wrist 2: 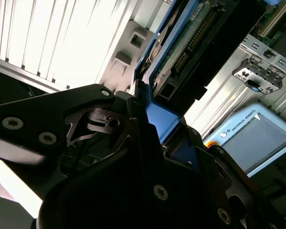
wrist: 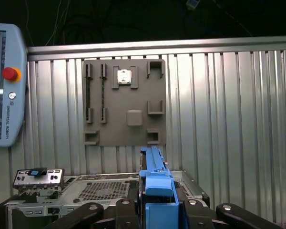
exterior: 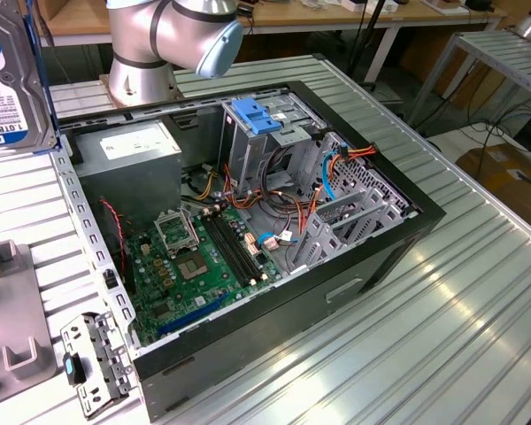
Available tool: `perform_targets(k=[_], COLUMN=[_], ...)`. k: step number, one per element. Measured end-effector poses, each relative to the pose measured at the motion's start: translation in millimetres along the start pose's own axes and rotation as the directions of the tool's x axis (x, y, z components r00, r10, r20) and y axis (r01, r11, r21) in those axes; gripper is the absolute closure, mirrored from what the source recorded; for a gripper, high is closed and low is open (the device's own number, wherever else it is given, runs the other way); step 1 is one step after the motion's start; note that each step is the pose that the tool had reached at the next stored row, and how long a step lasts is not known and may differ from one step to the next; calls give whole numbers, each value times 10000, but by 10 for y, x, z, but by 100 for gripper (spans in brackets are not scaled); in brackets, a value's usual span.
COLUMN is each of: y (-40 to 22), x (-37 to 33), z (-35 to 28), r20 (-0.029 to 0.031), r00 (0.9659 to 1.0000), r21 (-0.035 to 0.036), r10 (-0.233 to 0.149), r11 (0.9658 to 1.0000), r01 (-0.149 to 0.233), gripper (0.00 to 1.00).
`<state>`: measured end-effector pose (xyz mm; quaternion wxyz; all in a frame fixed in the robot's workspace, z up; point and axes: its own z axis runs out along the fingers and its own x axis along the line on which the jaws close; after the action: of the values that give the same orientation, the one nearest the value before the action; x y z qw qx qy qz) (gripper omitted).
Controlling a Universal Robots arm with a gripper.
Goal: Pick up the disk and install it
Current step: 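Pick up the disk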
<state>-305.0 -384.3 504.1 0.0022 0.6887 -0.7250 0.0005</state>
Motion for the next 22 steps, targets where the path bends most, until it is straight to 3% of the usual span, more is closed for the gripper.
perform_targets(k=[16, 22], y=[-220, -342], x=[9, 5], z=[0, 0], r20=[-2, -2], r00=[10000, 10000], r21=[-40, -64], r10=[0, 0], r11=[10000, 10000], r01=[0, 0], gripper=[63, 63])
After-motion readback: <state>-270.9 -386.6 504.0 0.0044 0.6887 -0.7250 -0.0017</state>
